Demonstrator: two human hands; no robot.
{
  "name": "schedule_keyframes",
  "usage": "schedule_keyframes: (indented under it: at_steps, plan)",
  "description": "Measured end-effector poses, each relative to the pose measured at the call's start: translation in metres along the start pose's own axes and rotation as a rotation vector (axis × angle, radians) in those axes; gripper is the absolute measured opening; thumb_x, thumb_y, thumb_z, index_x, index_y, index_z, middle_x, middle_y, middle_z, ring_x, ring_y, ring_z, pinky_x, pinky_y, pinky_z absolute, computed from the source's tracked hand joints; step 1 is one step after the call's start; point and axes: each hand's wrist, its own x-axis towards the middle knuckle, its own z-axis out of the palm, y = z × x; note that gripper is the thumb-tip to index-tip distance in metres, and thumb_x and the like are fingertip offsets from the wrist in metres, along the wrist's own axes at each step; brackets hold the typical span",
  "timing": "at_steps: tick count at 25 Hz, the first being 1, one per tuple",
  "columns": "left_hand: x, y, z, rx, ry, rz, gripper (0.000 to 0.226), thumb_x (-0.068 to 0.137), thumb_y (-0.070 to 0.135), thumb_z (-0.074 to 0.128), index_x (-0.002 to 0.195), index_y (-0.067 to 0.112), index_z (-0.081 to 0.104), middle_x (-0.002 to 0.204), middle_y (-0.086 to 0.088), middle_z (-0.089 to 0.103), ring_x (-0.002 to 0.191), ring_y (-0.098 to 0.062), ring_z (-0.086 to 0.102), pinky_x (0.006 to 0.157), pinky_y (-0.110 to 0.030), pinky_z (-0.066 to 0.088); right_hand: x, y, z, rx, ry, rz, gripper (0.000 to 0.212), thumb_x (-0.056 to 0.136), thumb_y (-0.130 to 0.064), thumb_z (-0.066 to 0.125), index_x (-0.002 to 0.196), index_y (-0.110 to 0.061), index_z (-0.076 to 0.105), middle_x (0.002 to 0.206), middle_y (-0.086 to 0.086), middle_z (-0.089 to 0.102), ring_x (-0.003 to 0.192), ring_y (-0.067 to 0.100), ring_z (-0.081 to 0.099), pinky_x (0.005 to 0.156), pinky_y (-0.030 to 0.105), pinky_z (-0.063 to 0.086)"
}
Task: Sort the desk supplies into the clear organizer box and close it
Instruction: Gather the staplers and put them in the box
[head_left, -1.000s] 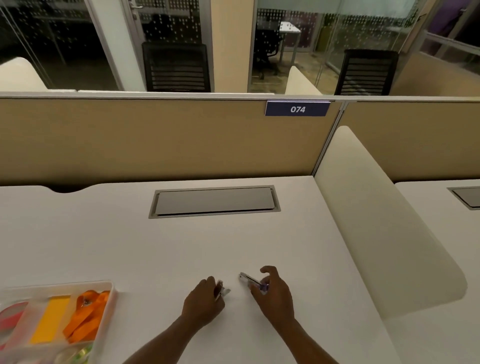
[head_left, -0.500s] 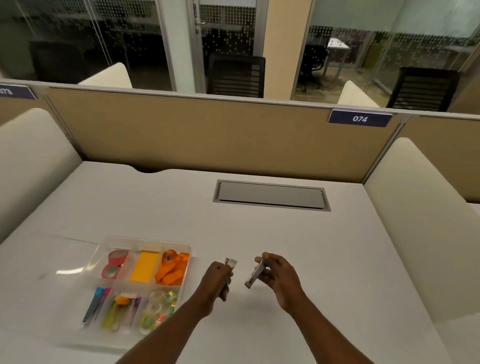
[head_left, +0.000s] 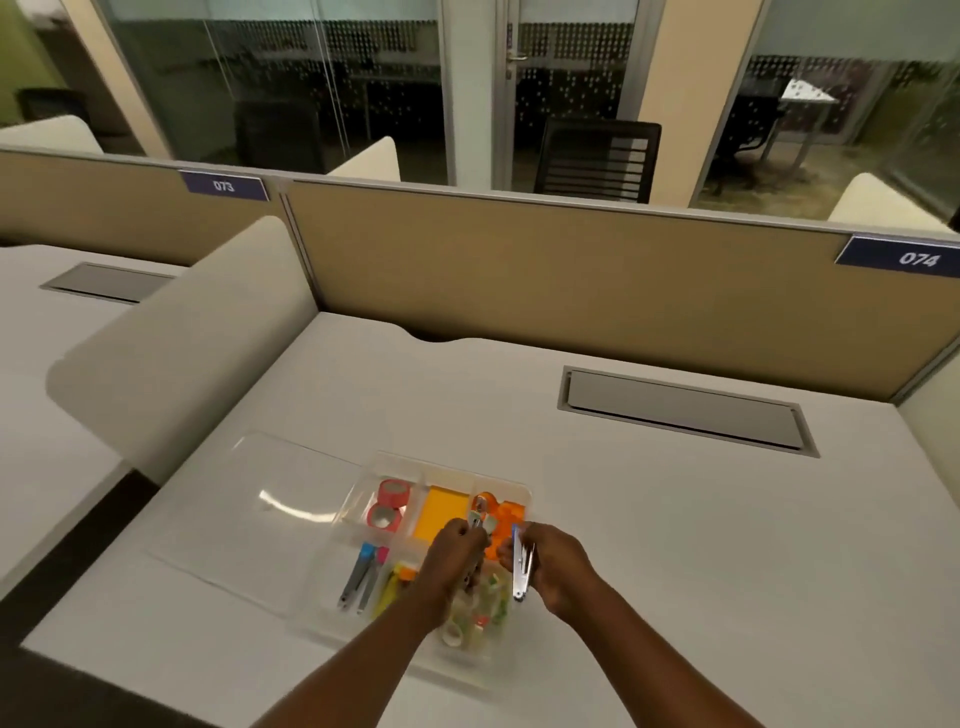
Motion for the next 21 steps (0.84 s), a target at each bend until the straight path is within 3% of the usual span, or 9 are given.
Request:
schedule_keyframes:
  at_steps: [6, 9, 11, 13, 18, 21]
  plan:
    - [0.016, -0.020, -0.089, -0.043, 0.161, -0.046, 0.018, 0.093, 0.025, 0.053, 0.086, 0.010, 0.056, 0.066, -0.006, 0.054, 0.054, -0.016, 0.049, 0.046, -0.027, 0.039, 0.011, 0.023, 0.081, -0.380, -0.014, -0.126, 0.016, 0.088, -0.008, 0.066, 0.104, -0.005, 0.062, 0.110, 0.024, 0.068, 0.083, 0.029, 0.063, 0.076, 0.041, 0.054]
    - [0.021, -0.030, -0.127, 0.153, 0.283, -0.045, 0.012, 0.089, 0.024, 0.056, 0.088, 0.012, 0.056, 0.078, -0.003, 0.064, 0.065, -0.018, 0.059, 0.056, -0.027, 0.042, 0.015, 0.032, 0.111, -0.474, -0.014, -0.151, 0.012, 0.087, -0.011, 0.070, 0.096, -0.008, 0.063, 0.110, 0.024, 0.067, 0.084, 0.027, 0.062, 0.080, 0.045, 0.058]
    - [0.022, -0.037, -0.144, 0.321, 0.343, -0.030, 0.012, 0.082, 0.018, 0.062, 0.093, 0.017, 0.057, 0.083, 0.000, 0.065, 0.074, -0.015, 0.063, 0.057, -0.026, 0.046, 0.018, 0.037, 0.126, -0.546, 0.007, -0.166, 0.015, 0.087, -0.013, 0.071, 0.099, -0.007, 0.065, 0.103, 0.020, 0.066, 0.079, 0.023, 0.060, 0.070, 0.038, 0.058]
    - [0.023, -0.041, -0.153, 0.464, 0.382, 0.018, 0.016, 0.081, 0.017, 0.066, 0.093, 0.017, 0.055, 0.080, 0.003, 0.064, 0.071, -0.013, 0.062, 0.056, -0.022, 0.044, 0.020, 0.041, 0.138, -0.614, 0.029, -0.187, 0.015, 0.087, -0.015, 0.072, 0.100, -0.009, 0.066, 0.096, 0.013, 0.063, 0.075, 0.020, 0.058, 0.060, 0.030, 0.054]
    - [0.021, -0.046, -0.158, 0.688, 0.501, 0.146, 0.020, 0.084, 0.023, 0.068, 0.088, 0.020, 0.049, 0.077, 0.003, 0.058, 0.066, -0.012, 0.058, 0.057, -0.025, 0.049, 0.028, 0.051, 0.162, -0.710, 0.072, -0.205, 0.020, 0.088, -0.021, 0.072, 0.103, -0.009, 0.065, 0.096, 0.009, 0.063, 0.077, 0.019, 0.059, 0.065, 0.030, 0.055]
    - [0.019, -0.050, -0.159, 0.838, 0.531, 0.151, 0.025, 0.084, 0.026, 0.067, 0.103, 0.021, 0.051, 0.088, 0.003, 0.063, 0.073, -0.012, 0.058, 0.056, -0.022, 0.044, 0.034, 0.055, 0.174, -0.755, 0.104, -0.195, 0.021, 0.089, -0.021, 0.070, 0.105, -0.010, 0.063, 0.099, 0.011, 0.065, 0.082, 0.022, 0.063, 0.076, 0.036, 0.060]
